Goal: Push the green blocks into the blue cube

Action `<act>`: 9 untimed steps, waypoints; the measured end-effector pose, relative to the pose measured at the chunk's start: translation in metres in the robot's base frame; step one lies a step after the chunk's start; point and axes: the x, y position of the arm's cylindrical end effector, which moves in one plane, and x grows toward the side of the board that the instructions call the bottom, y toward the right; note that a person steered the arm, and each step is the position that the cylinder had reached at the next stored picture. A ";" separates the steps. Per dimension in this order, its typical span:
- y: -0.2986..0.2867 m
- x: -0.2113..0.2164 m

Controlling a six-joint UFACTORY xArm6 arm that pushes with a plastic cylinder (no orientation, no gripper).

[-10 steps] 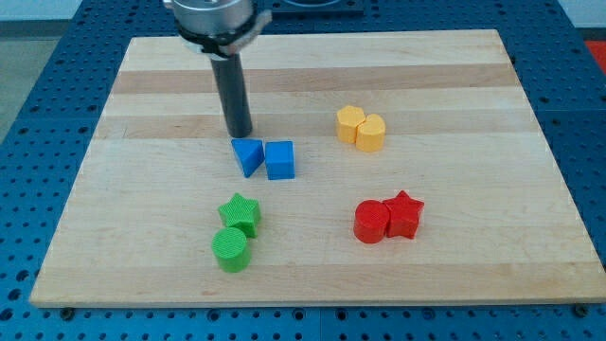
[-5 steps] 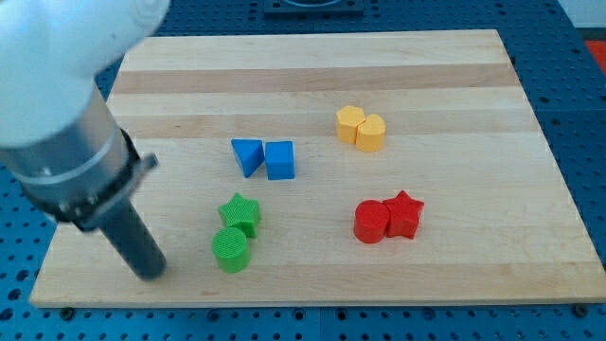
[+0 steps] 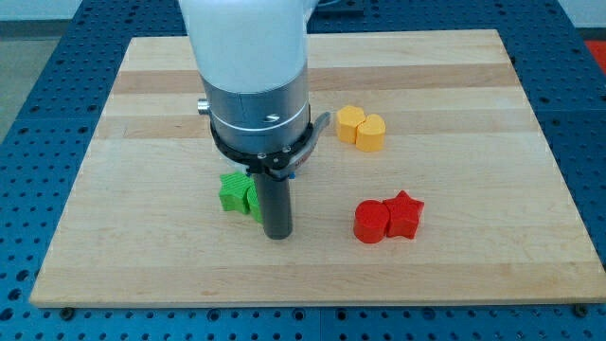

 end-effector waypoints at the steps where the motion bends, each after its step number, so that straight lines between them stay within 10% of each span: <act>1: 0.000 0.000; 9: -0.097 0.045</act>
